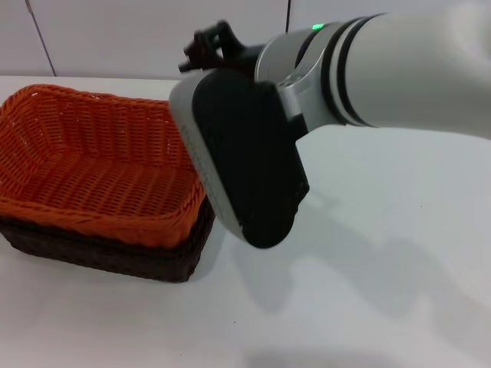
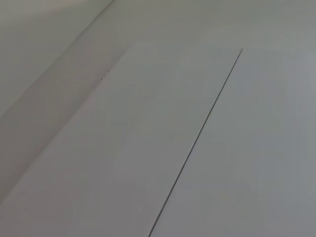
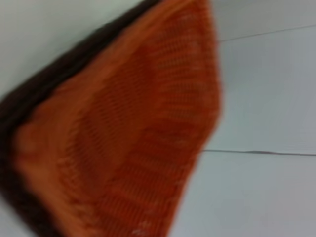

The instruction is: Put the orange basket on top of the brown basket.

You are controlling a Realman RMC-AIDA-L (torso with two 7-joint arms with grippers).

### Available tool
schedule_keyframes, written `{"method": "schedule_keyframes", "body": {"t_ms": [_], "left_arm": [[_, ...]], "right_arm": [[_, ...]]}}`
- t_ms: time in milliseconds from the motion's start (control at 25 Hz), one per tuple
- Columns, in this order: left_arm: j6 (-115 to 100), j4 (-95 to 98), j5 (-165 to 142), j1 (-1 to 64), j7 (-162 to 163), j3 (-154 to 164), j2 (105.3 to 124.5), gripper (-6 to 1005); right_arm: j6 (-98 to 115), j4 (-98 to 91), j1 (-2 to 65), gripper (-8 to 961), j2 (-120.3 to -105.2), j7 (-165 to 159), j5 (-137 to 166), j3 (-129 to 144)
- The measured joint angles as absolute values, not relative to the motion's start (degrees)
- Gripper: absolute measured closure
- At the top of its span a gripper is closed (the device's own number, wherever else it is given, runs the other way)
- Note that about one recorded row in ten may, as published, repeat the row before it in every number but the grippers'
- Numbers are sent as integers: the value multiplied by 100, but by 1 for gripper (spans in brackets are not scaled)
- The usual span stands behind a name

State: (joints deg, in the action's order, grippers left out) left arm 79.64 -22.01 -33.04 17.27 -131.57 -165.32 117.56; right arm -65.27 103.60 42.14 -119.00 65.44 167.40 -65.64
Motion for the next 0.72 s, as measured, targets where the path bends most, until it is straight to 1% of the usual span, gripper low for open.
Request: {"method": "schedule_keyframes", "body": {"t_ms": [80,120,160,280,320,360,480,520,560,720], "left_arm": [[7948,-2192,-3304,1767,-13157,-16532,11742,412],[7925,-2190,-3305,1801,-13157,-16530,11736,412],[7907,-2193,-3312,1821,-13157,-16524,11735,412],[7817,-2211,-3337,1873,-13157,-16492,11734,412],[7705,-2216,-3369,1909,-13157,-16470,11733,412],[7705,-2216,-3369,1909,-13157,-16470,11733,412],[7535,-2216,-3379,1947,-13157,-16407,11731,412],[7458,-2217,-3382,1955,-13157,-16319,11717,412],[7458,-2217,-3382,1955,-13157,-16319,11717,412],[7375,-2222,-3387,1947,-13157,-16151,11683,412]], "right_arm": [[-6008,10357,3989,619,-11900,6559,16738,-6596],[-5451,10341,3741,620,-11903,6576,16737,-6605],[-5451,10341,3741,620,-11903,6576,16737,-6605],[-4513,10250,3329,620,-11919,6591,16735,-6605],[-3912,10128,3084,620,-11926,6582,16732,-6588],[-3912,10128,3084,620,-11926,6582,16732,-6588],[-2703,9844,2708,620,-11943,6395,16722,-6535],[-1938,9647,2505,620,-11944,6180,16721,-6469],[-1938,9647,2505,620,-11944,6180,16721,-6469],[-550,9226,2174,620,-11948,5480,16698,-6338]]}}
